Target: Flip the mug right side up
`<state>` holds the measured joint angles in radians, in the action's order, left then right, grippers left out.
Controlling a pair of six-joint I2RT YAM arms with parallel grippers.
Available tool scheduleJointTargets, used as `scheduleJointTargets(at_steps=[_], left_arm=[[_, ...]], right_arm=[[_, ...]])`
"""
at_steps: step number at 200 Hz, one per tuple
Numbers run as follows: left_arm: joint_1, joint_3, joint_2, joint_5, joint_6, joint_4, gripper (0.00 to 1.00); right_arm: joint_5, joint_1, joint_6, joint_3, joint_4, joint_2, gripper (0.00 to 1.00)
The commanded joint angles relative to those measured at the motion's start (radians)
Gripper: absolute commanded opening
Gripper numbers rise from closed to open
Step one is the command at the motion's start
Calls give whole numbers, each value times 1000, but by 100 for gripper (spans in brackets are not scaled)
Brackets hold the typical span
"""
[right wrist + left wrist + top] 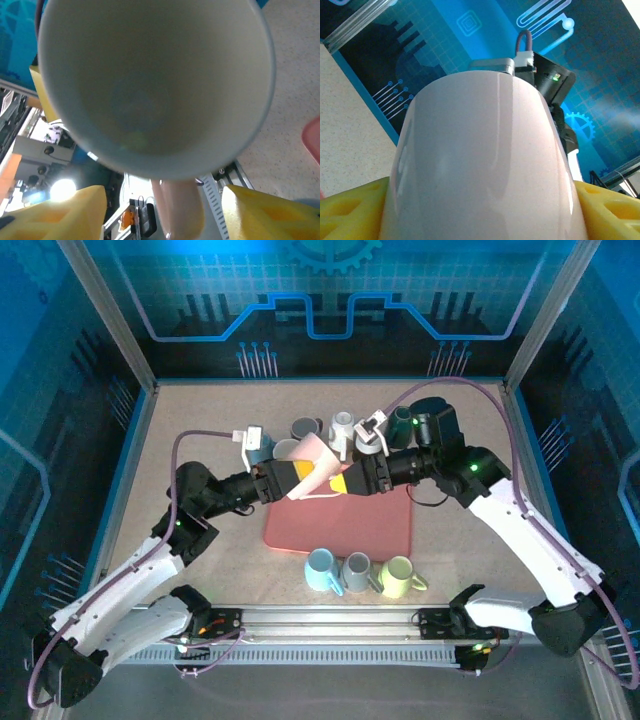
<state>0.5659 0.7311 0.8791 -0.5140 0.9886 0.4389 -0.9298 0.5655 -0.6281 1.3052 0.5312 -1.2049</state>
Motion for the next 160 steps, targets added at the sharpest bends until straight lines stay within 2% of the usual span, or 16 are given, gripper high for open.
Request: scheduleJointTargets(at_steps=[1, 35, 53, 74, 80, 87, 101, 115, 130, 144, 160], left_arm=[[2, 53, -3, -38, 25, 124, 52], [5, 41, 3, -46, 41, 153, 52], [5, 32, 11, -64, 61, 172, 56], [6, 20, -22, -35, 41, 99, 83], [5, 21, -43, -2, 17, 28, 97], [6, 26, -75, 44, -19, -66, 99], [3, 43, -137, 155, -107, -283, 99], [4, 78, -182, 342, -162, -548, 99], [5, 132, -201, 528, -213, -792, 99], [4, 186, -192, 689, -215, -1013, 99], [4, 201, -193, 751, -232, -1124, 99]], right_arm=[[-97, -12, -116, -32, -165, -8, 54], [-107, -15, -164, -54, -223, -10, 21], [-114, -16, -180, -57, -240, -12, 8], [-89, -26, -150, -33, -198, -2, 3], [-71, -30, -125, -21, -167, 3, 3], [-40, -36, -88, -7, -115, 10, 0], [73, -34, 42, 43, 44, 20, 0], [237, -15, 208, 100, 227, 17, 0], [513, 32, 356, 148, 384, 0, 0], [726, 72, 437, 168, 453, -36, 0], [902, 79, 449, 141, 436, -66, 0]])
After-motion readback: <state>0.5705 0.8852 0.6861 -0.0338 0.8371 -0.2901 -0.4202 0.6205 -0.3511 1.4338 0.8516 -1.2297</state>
